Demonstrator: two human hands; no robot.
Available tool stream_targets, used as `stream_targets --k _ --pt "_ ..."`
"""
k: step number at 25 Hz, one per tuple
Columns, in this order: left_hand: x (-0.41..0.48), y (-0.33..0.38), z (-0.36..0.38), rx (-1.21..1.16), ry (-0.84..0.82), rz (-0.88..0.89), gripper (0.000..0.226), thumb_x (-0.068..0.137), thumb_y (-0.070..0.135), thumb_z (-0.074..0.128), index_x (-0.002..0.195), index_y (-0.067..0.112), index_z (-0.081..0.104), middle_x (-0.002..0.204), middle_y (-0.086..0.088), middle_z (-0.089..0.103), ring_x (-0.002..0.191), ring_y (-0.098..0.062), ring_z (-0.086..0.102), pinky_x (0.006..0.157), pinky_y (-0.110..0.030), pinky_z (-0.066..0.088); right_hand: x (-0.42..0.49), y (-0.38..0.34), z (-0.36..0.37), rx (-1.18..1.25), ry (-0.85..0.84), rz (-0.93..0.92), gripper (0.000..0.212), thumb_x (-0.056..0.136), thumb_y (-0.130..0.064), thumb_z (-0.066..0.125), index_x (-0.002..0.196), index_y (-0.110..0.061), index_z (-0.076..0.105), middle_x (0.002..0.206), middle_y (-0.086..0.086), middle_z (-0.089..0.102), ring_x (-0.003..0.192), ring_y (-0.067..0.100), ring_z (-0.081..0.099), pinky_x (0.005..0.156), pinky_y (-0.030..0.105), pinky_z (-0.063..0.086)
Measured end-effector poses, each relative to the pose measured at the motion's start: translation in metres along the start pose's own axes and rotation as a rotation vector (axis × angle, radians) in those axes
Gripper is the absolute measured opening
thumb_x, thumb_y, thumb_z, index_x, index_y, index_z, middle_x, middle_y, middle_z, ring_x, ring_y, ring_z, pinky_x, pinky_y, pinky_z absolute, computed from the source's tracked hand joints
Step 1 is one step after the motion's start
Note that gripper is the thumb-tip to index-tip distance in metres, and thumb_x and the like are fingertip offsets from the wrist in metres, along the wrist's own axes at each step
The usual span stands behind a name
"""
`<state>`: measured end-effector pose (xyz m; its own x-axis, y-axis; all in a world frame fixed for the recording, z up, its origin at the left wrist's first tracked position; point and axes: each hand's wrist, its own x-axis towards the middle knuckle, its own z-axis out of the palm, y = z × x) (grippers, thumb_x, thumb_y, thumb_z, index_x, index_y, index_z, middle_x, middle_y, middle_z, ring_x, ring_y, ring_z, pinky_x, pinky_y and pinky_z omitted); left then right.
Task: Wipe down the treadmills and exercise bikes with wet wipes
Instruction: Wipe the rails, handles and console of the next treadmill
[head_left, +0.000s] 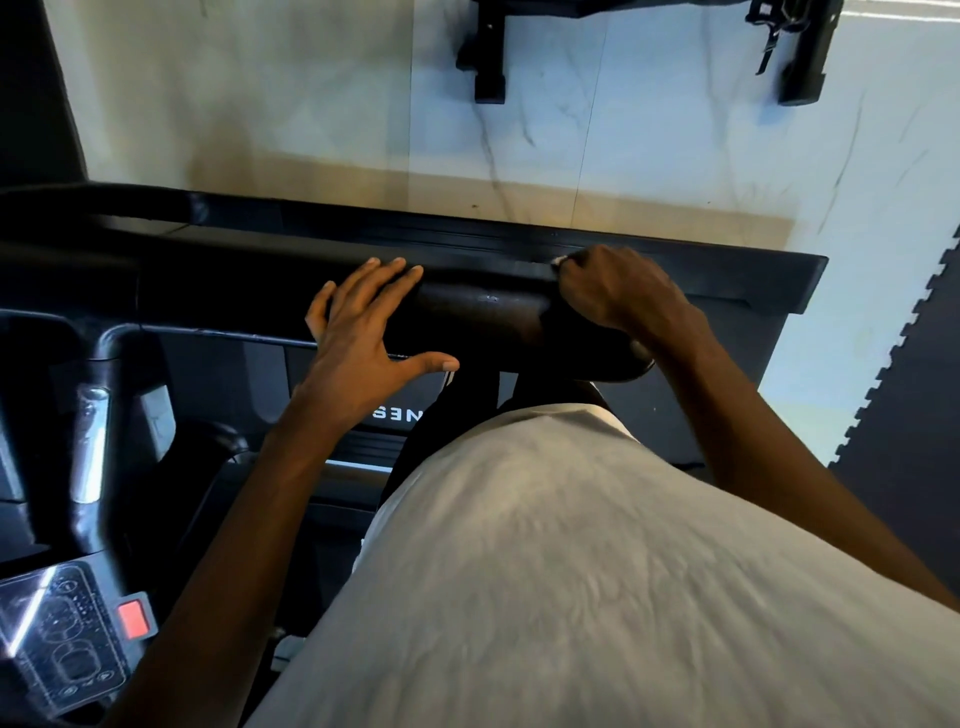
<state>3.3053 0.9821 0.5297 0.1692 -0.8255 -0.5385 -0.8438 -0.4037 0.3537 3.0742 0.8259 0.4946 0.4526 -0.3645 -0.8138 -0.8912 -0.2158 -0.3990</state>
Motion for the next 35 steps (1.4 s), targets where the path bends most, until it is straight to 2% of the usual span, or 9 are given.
stream_targets --k 6,9,13,17,20,22,25,31,35 --pt "0.001 -0.003 0.000 0.018 -0.032 0.003 0.105 0.066 0.085 0.051 0.154 0.028 0.039 0.163 0.006 0.030 0.153 -0.011 0.013 0.115 -0.022 -0.013 0.006 -0.021 0.009 0.053 0.045 -0.043 0.046 0.108 -0.030 0.028 0.105 -0.002 0.063 0.099 0.017 0.067 0.086 0.034 0.062 0.082 0.042 0.051" --pt "0.001 -0.004 0.001 0.025 -0.027 0.012 0.102 0.067 0.084 0.050 0.153 0.030 0.040 0.162 0.007 0.031 0.152 -0.011 0.014 0.118 -0.029 -0.008 -0.027 0.016 0.010 0.153 0.149 0.066 0.043 0.107 -0.029 0.032 0.106 -0.002 0.066 0.101 0.022 0.068 0.076 0.031 0.055 0.071 0.034 0.038" --pt "0.001 -0.004 0.001 0.037 -0.004 0.045 0.096 0.068 0.083 0.049 0.150 0.034 0.045 0.161 0.006 0.034 0.152 -0.014 0.018 0.120 -0.040 0.000 -0.063 0.036 0.021 0.293 0.311 0.100 0.037 0.105 -0.026 0.037 0.126 -0.020 0.066 0.114 0.017 0.070 0.092 0.035 0.060 0.073 0.030 0.034" --pt "-0.001 -0.005 0.004 0.050 0.026 0.077 0.088 0.069 0.084 0.048 0.146 0.041 0.049 0.159 0.007 0.038 0.151 -0.014 0.021 0.119 -0.041 0.002 -0.086 0.034 0.061 0.515 0.623 0.144 0.036 0.105 -0.025 0.044 0.135 -0.023 0.064 0.133 0.006 0.066 0.121 0.027 0.059 0.085 0.025 0.040" --pt "-0.001 -0.009 0.005 0.079 0.029 0.106 0.087 0.070 0.086 0.045 0.146 0.043 0.048 0.159 0.007 0.038 0.150 -0.015 0.022 0.119 -0.043 0.003 -0.102 0.027 0.099 0.640 0.876 0.195 0.035 0.103 -0.020 0.048 0.134 -0.016 0.064 0.123 0.004 0.070 0.104 0.013 0.064 0.079 0.012 0.038" --pt "-0.001 -0.010 0.007 0.088 0.032 0.122 0.085 0.074 0.085 0.049 0.147 0.042 0.047 0.159 0.006 0.037 0.151 -0.016 0.022 0.120 -0.045 0.003 -0.102 0.025 0.121 0.748 0.944 0.263 0.034 0.102 -0.023 0.050 0.131 -0.018 0.067 0.101 0.000 0.072 0.088 0.007 0.062 0.072 0.017 0.041" --pt "-0.003 -0.013 0.010 0.072 0.075 0.180 0.077 0.080 0.078 0.054 0.147 0.039 0.049 0.159 0.003 0.039 0.150 -0.018 0.024 0.120 -0.047 0.005 -0.098 0.020 0.148 1.175 1.026 0.272 0.026 0.095 -0.028 0.061 0.117 -0.025 0.074 0.101 -0.004 0.077 0.096 0.013 0.070 0.085 0.035 0.057" --pt "0.000 -0.022 0.011 0.075 0.080 0.295 0.066 0.091 0.070 0.052 0.149 0.038 0.046 0.159 -0.002 0.039 0.149 -0.022 0.026 0.119 -0.050 0.008 -0.077 -0.050 0.173 1.865 0.986 0.218 0.016 0.096 -0.003 0.062 0.088 -0.013 0.071 0.077 0.006 0.075 0.083 0.020 0.064 0.074 0.025 0.056" --pt "0.007 -0.029 0.002 0.161 0.010 0.380 0.062 0.096 0.066 0.047 0.153 0.041 0.038 0.161 -0.001 0.035 0.149 -0.024 0.027 0.116 -0.049 0.014 -0.065 -0.080 0.173 2.003 0.921 0.230 0.019 0.090 0.010 0.056 0.105 0.019 0.063 0.076 0.017 0.062 0.072 0.021 0.056 0.078 0.027 0.052"
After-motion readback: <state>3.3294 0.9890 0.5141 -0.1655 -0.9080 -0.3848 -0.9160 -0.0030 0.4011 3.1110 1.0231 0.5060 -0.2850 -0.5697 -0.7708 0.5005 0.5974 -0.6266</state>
